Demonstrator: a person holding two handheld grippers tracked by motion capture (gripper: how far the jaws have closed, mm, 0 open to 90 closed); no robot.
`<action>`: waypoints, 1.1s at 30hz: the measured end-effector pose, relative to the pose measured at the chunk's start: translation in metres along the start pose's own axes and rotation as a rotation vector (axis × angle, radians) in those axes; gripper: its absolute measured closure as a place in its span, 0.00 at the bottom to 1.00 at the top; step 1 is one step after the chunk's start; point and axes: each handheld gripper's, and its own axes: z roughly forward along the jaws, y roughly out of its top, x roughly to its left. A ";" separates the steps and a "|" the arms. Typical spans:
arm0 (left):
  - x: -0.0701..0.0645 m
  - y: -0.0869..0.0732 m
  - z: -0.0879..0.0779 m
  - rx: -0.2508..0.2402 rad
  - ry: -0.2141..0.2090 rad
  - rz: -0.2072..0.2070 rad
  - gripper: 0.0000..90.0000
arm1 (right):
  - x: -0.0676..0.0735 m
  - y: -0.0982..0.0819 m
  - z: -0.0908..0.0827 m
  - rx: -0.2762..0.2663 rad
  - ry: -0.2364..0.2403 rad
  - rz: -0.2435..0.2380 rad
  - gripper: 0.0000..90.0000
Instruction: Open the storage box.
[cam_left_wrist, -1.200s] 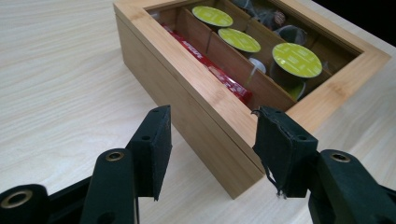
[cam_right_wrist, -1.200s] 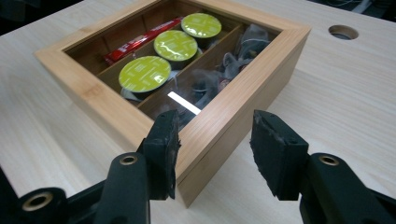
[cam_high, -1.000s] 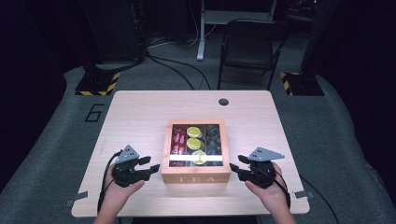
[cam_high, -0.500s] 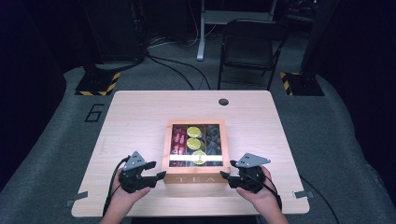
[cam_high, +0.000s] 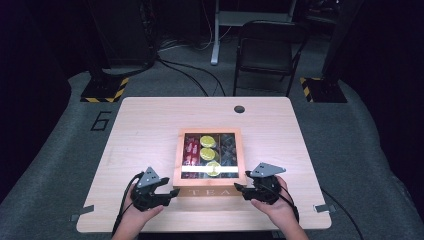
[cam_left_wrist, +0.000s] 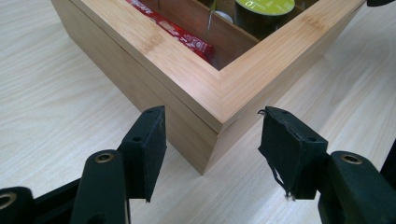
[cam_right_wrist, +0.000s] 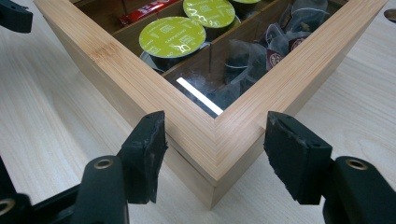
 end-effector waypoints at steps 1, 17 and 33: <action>0.000 0.000 0.001 0.007 -0.002 0.005 0.45 | 0.000 0.000 0.000 -0.001 0.002 0.004 0.41; 0.001 0.001 0.011 0.032 -0.017 0.002 0.49 | 0.001 -0.005 0.002 0.016 0.001 -0.004 0.38; 0.000 0.004 0.016 0.050 -0.005 0.028 0.50 | 0.003 -0.014 0.006 0.058 -0.023 -0.043 0.47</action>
